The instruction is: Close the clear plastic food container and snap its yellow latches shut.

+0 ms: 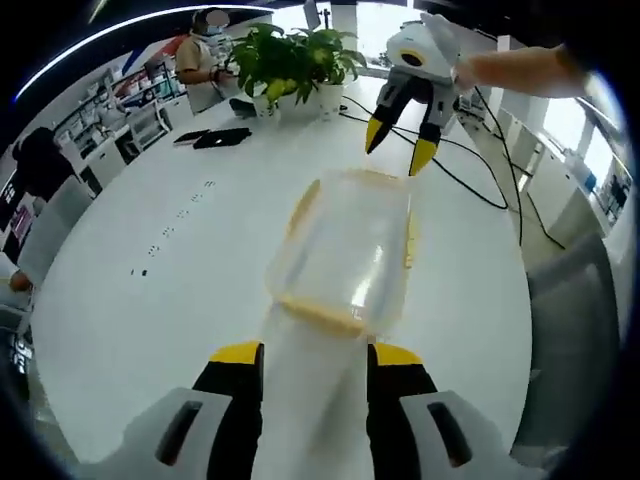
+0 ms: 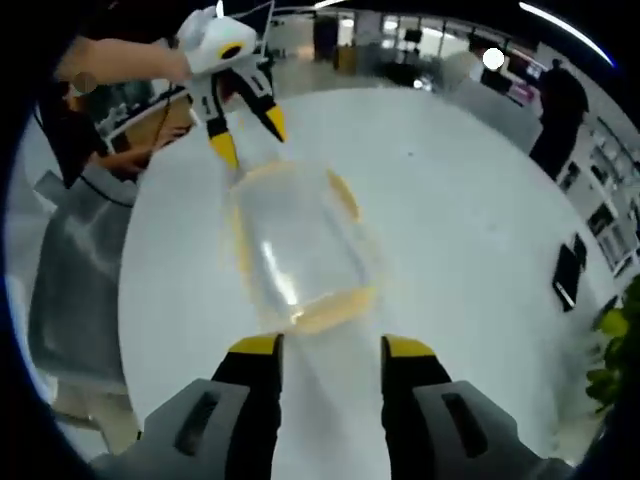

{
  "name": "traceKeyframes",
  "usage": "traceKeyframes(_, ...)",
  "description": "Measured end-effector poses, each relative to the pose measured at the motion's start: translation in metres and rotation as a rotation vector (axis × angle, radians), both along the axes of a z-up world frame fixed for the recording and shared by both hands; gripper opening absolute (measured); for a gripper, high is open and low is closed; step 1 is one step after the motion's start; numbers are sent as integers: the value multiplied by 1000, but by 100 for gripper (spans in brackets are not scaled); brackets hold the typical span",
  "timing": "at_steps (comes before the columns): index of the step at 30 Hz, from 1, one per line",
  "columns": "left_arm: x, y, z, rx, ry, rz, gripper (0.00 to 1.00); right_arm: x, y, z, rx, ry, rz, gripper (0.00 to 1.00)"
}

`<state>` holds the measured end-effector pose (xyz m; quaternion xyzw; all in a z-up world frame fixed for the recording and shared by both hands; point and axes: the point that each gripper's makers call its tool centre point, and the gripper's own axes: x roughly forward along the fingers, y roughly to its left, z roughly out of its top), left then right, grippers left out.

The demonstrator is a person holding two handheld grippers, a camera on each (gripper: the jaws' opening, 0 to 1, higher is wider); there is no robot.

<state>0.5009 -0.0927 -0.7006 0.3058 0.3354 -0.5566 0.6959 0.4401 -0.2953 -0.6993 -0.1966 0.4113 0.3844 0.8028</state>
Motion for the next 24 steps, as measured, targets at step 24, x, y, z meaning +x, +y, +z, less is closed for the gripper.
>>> traceKeyframes(24,4,-9,3,-19,25,231,29,17,6,9,144,-28,-338,28)
